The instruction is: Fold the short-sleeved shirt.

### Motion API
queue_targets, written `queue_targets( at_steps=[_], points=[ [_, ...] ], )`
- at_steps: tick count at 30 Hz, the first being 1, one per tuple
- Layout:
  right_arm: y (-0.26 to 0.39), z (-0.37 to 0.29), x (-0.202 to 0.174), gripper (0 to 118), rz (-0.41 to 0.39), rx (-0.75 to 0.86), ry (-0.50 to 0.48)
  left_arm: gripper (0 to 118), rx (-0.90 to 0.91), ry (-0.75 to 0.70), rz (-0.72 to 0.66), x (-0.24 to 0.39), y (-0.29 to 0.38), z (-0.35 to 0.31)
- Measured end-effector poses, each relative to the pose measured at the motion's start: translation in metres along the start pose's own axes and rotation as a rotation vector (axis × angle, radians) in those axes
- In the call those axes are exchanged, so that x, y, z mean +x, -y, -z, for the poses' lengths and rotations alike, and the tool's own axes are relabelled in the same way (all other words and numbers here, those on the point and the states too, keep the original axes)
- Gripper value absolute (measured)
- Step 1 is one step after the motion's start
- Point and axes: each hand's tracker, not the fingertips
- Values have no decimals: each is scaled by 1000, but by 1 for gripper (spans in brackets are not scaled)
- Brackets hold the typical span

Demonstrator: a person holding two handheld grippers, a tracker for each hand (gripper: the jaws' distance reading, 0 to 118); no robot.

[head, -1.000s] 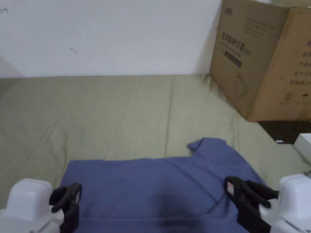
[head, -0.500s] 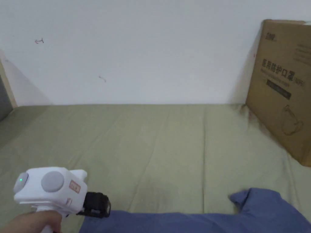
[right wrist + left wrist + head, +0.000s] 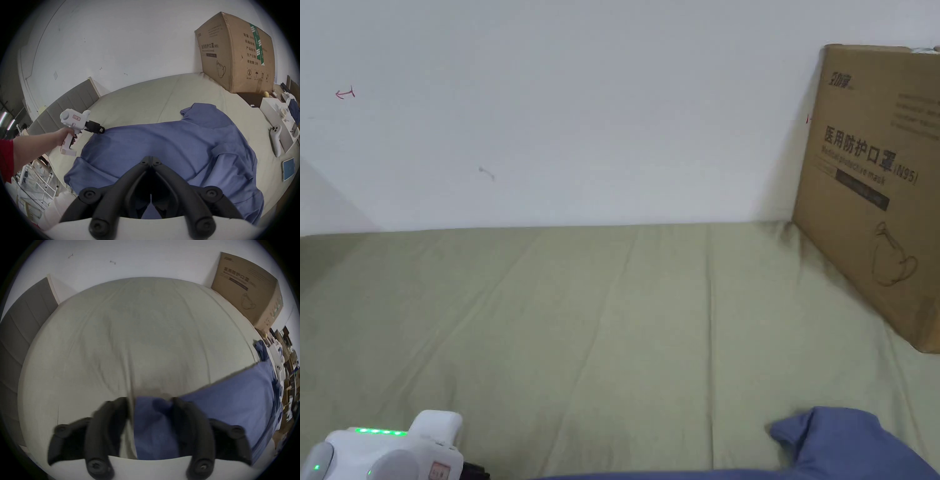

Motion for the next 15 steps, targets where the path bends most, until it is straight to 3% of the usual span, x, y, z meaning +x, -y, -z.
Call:
queue_targets(
  at_steps=[1,4,9,13,14,15],
  points=[
    [-3,0,1,0,7,-1,-2,49,3,4,12,2,2,-3],
    [-18,-1,9,0,23,13,-22,7,-1,17,42,3,5,-10],
    [-85,13,61,0,107,89,-11,3,89,54,-25,-1,3,-32],
    [-146,70,113,1,111,-81,61,3,193,124,31,6,9,-61],
    [-154,86,123,16,109,-137,63,3,205,106,52,11,10,-68],
    [-162,107,137,47,114,-211,77,3,220,105,64,15,12,-75]
  ],
)
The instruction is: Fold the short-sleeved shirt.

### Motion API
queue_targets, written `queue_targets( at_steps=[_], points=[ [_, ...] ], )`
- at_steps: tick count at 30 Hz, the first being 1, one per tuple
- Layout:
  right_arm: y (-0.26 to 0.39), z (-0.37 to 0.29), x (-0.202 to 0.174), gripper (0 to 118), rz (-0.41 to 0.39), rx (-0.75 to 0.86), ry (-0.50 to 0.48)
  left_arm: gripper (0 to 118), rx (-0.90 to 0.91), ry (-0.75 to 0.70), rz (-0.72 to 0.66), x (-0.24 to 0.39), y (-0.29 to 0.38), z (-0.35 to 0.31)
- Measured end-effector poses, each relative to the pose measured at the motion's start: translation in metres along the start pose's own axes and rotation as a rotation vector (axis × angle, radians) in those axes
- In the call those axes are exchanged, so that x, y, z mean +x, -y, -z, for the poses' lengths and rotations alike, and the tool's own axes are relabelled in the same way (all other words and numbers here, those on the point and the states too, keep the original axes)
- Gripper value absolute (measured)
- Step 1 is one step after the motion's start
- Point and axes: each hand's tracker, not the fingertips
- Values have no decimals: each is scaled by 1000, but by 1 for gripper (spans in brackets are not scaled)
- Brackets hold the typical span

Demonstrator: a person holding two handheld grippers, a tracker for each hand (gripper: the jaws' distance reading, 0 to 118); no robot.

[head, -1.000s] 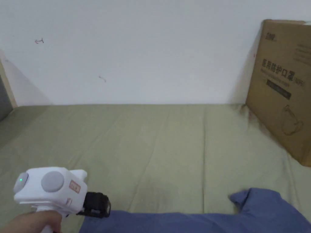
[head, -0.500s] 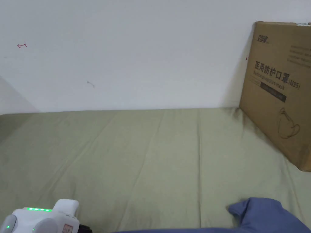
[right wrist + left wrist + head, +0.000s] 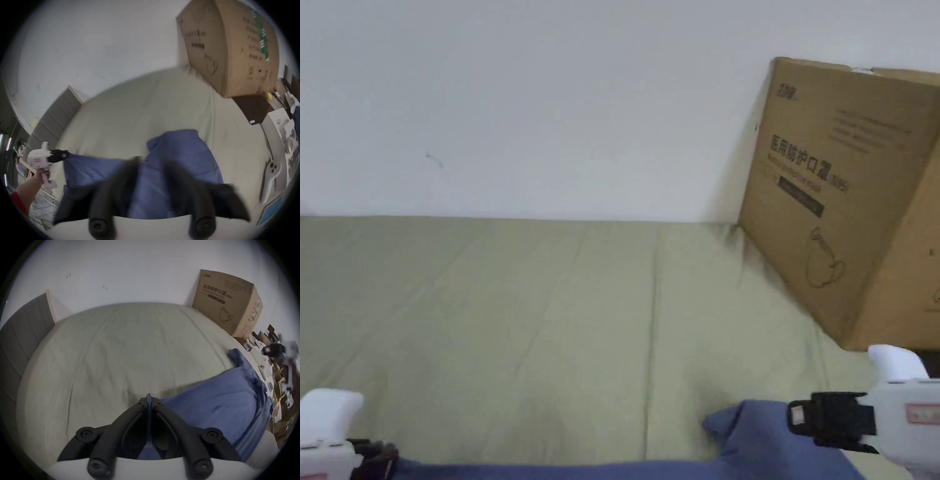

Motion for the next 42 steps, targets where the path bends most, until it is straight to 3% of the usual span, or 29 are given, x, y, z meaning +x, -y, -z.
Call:
queue_targets(
  at_steps=[1,2,3,10,13,16,18,19,21,22,23,28,42],
  points=[
    [-9,18,9,92,15,-62,23,3,15,10,2,-1,3,-7],
    [-14,37,17,113,26,-115,57,3,25,23,-3,1,3,-11],
    [-15,55,25,118,37,-154,110,3,35,32,-14,3,3,-15],
    [-7,124,73,109,26,-287,349,3,83,55,-104,-1,6,-24],
    [-3,121,80,110,36,-265,291,3,64,51,-114,-5,8,-17],
    [-5,115,79,108,29,-270,297,3,41,39,-119,-7,11,-10],
    [-6,109,79,97,4,-283,304,3,28,28,-125,-13,13,-7],
    [-7,105,79,83,4,-282,310,3,23,26,-131,-14,14,-6],
    [-10,93,80,49,15,-274,297,3,16,27,-152,-16,19,-6],
    [-11,90,81,9,28,-270,258,3,11,33,-165,-17,21,-6],
    [-9,86,79,0,46,-269,195,3,2,46,-180,-17,22,-6],
    [-9,61,67,0,-40,-165,216,3,-9,18,-158,-18,23,-10],
    [-23,-4,40,0,5,185,239,3,154,23,-233,-34,-16,-16]
  ],
)
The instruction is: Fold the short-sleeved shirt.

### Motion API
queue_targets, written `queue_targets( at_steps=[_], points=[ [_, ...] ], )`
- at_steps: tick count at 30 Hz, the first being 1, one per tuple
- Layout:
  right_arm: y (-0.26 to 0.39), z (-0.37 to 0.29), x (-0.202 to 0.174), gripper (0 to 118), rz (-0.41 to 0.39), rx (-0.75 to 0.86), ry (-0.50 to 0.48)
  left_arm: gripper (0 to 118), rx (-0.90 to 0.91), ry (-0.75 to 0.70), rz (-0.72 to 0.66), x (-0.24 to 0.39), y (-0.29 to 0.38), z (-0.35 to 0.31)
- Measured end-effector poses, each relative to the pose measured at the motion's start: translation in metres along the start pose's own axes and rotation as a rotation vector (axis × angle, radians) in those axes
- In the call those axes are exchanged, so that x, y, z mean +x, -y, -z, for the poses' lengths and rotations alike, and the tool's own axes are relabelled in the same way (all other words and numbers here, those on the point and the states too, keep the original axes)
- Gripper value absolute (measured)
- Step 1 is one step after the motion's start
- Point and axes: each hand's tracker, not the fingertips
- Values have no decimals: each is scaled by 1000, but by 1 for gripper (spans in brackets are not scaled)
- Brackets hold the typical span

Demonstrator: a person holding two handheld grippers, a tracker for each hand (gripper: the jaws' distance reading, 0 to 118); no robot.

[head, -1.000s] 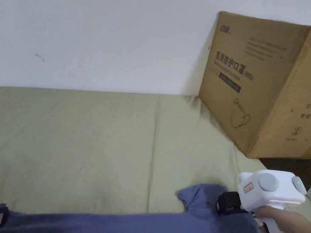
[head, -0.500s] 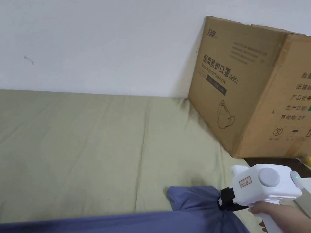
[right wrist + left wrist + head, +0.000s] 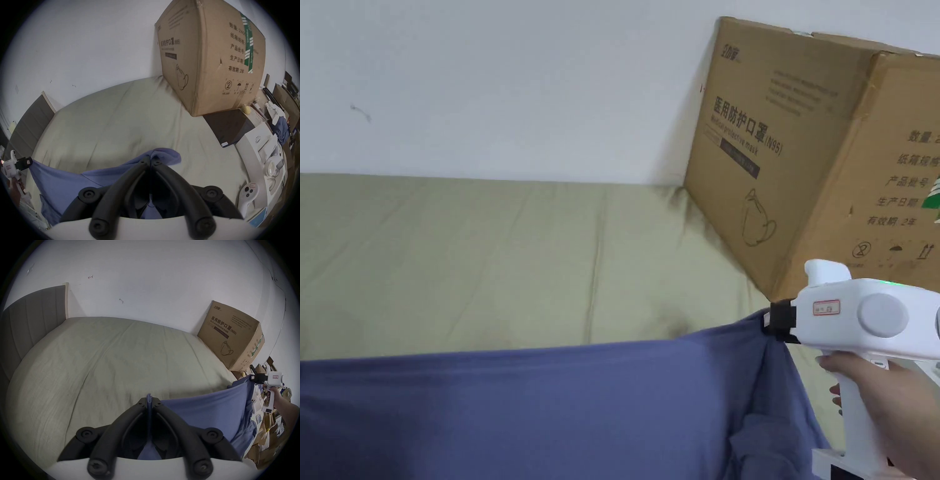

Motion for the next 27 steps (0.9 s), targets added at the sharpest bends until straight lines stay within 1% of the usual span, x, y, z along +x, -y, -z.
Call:
queue_targets(
  at_steps=[2,4,5,7,9,11,14,18,20,21,22,23,24,25,26,27],
  points=[
    [15,-15,2,0,7,14,-1,3,-11,13,10,2,8,-7],
    [43,-36,9,0,15,22,-3,3,-29,21,26,4,28,-24],
    [60,-47,13,0,31,17,-2,3,-42,38,24,2,40,-32],
    [98,-70,30,0,87,-2,-38,3,-74,62,30,-1,69,-52],
    [138,-98,42,0,108,-43,-55,3,-118,81,28,-2,100,-75],
    [174,-121,51,0,88,-109,-43,3,-158,104,15,1,128,-98],
    [214,-145,56,0,62,-138,-31,3,-200,110,21,4,163,-117],
    [238,-147,56,0,71,-162,-25,3,-233,83,22,5,185,-121],
    [240,-140,52,2,72,-164,-2,4,-241,82,10,1,188,-117],
    [240,-138,51,7,67,-154,10,10,-247,81,8,3,190,-117],
    [239,-136,50,28,55,-145,27,37,-257,76,12,4,191,-117],
    [238,-138,47,52,24,-114,69,70,-263,53,40,6,190,-119],
    [235,-140,44,83,-3,-94,93,102,-240,28,67,8,189,-123],
    [231,-143,42,109,-18,-91,111,118,-221,11,75,11,187,-129],
    [226,-150,40,116,-9,-75,101,116,-187,18,69,14,183,-138],
    [221,-160,35,117,4,-33,84,116,-113,33,62,23,175,-156]
  ],
)
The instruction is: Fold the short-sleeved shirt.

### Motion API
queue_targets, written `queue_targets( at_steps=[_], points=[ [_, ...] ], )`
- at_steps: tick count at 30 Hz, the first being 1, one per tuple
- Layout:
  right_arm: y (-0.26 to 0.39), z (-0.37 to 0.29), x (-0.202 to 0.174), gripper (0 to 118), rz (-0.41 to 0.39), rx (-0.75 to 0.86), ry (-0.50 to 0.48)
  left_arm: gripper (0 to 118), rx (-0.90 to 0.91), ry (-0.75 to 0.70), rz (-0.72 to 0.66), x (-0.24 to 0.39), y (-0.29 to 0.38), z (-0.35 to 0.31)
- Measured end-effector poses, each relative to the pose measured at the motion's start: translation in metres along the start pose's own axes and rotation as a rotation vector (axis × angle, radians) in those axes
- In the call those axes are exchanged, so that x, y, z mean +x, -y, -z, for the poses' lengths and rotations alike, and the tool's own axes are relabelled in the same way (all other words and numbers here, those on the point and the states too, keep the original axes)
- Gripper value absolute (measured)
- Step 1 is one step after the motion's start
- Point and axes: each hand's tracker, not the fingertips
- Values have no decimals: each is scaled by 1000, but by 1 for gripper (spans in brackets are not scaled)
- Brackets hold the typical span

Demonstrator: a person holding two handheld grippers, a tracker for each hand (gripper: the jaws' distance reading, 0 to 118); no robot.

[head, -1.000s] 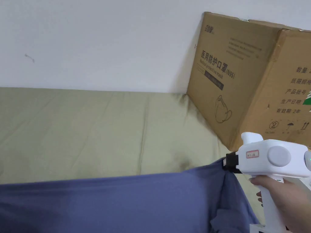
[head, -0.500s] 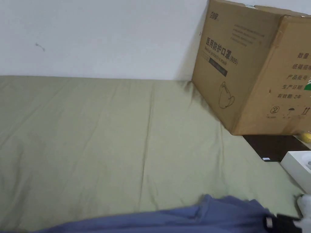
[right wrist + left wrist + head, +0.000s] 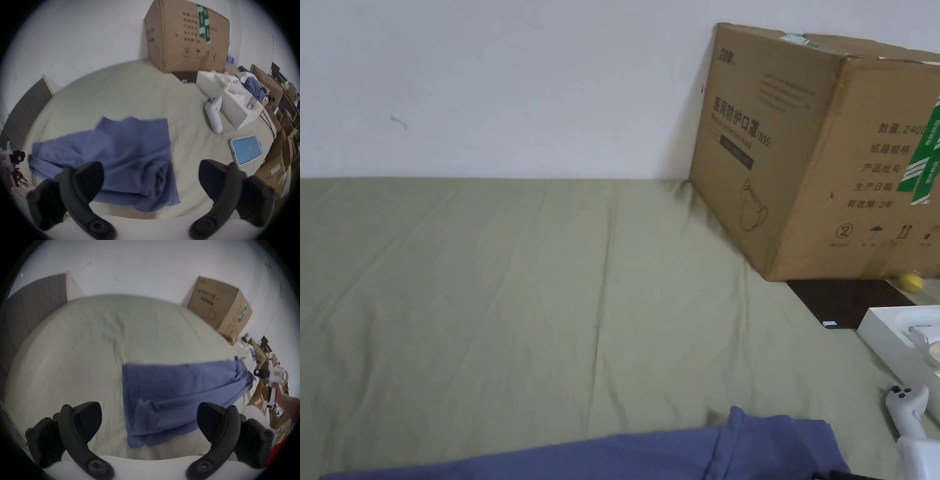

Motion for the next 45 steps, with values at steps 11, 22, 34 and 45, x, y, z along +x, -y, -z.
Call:
queue_targets(
  at_steps=[11,22,34,45],
  points=[
    [2,-134,-141,108,1,685,-207,113,539,23,110,150,-19,-93],
    [34,-146,-182,0,-162,759,-90,0,677,-156,153,170,16,-97],
    [18,-150,-170,0,-157,612,-152,0,78,383,-378,-11,-93,-64],
    [9,-123,-195,0,-171,473,-163,118,-177,605,-691,-153,-10,61]
  ],
)
